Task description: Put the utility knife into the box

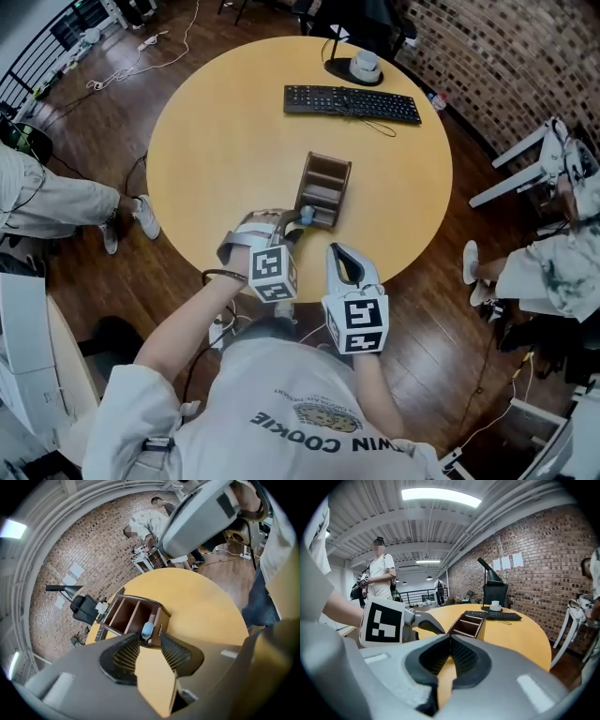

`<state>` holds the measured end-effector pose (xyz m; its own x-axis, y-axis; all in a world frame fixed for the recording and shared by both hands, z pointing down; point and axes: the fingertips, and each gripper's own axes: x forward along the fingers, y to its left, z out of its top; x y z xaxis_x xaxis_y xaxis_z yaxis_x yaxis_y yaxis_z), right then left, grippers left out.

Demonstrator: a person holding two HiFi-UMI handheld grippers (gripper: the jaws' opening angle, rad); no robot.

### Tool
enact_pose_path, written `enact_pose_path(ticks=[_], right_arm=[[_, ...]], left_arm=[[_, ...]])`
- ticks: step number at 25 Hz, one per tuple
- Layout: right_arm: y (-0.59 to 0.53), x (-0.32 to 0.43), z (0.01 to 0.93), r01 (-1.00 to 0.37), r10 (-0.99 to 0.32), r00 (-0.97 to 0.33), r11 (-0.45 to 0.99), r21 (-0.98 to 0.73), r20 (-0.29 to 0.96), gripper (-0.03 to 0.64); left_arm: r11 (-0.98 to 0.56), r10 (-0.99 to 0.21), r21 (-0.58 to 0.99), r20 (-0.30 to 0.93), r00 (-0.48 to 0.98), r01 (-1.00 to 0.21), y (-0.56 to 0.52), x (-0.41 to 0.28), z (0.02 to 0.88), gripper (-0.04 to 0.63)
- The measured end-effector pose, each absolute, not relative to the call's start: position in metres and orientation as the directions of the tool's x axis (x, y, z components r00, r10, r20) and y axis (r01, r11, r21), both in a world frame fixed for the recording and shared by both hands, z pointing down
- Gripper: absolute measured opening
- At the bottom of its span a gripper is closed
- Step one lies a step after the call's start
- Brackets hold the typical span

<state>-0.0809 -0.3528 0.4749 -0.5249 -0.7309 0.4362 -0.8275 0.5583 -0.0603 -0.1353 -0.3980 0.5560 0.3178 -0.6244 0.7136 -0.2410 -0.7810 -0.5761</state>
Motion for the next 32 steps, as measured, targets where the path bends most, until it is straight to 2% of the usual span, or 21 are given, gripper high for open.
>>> enact_pose_path(ticks=[6, 12, 16, 24, 32], right_arm=[[-0.331, -0.072, 0.470, -0.787, -0.701, -0.582, 0.613, -0.067, 0.412, 0.002], [-0.301, -0.058, 0.463, -0.746, -0.670, -0.634, 0.662, -0.076, 0.388, 0.002], [-0.277, -0.046, 0.459, -0.717, -0.647, -0.665, 0.693, -0.075, 0.375, 0.002], [-0.223, -0.019, 0.447, -0.659, -0.596, -0.718, 0.748, -0.078, 0.360, 0.002], [-0.174, -0.014, 0.436, -0.604, -0.542, -0.764, 0.792, -0.093, 0.349, 0.002]], left_arm=[[-0.741, -0.663, -0.543, 0.686, 0.300, -0.394, -0.369, -0.128, 0.536, 0.148], [-0.696, -0.694, -0.499, 0.652, 0.304, -0.517, -0.324, -0.103, 0.518, 0.076], [-0.655, -0.719, -0.466, 0.628, 0.299, -0.595, -0.297, -0.087, 0.507, 0.068], [-0.575, -0.766, -0.445, 0.587, 0.261, -0.687, -0.237, -0.054, 0.484, 0.019], [-0.474, -0.809, -0.347, 0.534, 0.245, -0.809, -0.177, -0.040, 0.453, 0.008]])
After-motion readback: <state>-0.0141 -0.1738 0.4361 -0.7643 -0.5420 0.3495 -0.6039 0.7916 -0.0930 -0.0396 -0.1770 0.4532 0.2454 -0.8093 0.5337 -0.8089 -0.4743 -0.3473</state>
